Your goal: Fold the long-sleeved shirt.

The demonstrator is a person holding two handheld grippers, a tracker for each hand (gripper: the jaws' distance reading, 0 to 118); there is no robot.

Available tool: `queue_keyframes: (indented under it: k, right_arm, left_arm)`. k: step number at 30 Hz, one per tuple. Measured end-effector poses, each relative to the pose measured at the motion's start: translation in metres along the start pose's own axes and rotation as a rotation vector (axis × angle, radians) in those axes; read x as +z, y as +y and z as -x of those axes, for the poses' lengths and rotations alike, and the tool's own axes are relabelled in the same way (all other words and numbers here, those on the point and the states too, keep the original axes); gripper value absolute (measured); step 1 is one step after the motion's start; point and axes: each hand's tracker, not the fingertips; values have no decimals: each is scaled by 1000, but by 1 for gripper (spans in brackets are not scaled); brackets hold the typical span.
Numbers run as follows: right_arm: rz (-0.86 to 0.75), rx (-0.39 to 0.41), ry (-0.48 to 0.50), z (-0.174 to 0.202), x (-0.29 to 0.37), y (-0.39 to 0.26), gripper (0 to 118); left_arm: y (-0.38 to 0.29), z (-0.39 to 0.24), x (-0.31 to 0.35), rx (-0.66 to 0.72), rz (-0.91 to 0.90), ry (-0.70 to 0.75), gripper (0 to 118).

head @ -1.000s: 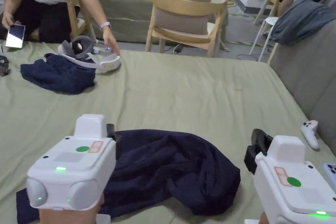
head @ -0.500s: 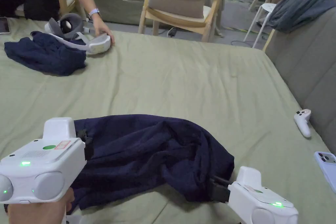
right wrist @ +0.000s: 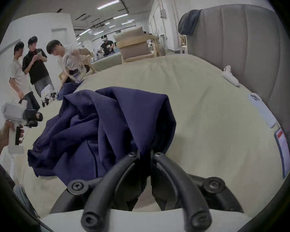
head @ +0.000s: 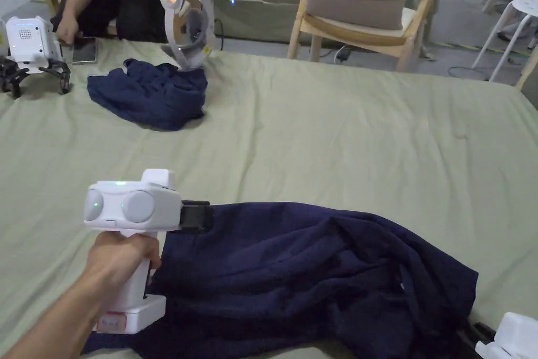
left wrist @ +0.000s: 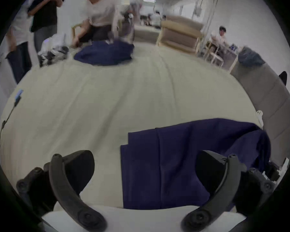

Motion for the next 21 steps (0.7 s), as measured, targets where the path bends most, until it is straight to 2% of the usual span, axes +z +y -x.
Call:
queue_keyframes:
  k: [2,4,5,6,7,8,9,11,13,18,21]
  right_arm:
    - [2,2,1,0,-1,2,7]
    - [3,3,2,-2,-1,3,7]
    - [3,5,3,-5,1,4,7]
    - [-1,5,2,-6,3,5,7]
    - [-6,3,3,-7,5,7,7]
    - [-11,1,11,-8,6,10,7]
    - [-25,3,16,-7,9,13,7]
    - [-64,3,31,-3,19,22,7]
    - [-109,19,50,1,32,33,7]
    - [-260,68,88,20,75,86,6]
    - [-352,97,125,30,112,131,6]
  left_arm:
    - [-2,-6,-28,-8,70,72,106]
    - [-5,-5,-39,-52,136,105,63]
    - [-6,-7,-31,-17,79,82,63]
    - [-8,-10,-24,-24,54,77,47]
    - [-8,-11,-20,-62,18,60,25]
    - [-10,-15,-17,-138,4,69,14]
    - [-11,-14,-11,-130,-12,88,13]
    - [-11,-7,3,-62,-19,20,10]
    - [-9,-4,33,-10,-102,-72,10]
    - [-8,-33,136,-104,-301,-152,10]
    - [10,-45,208,-143,-460,-140,10]
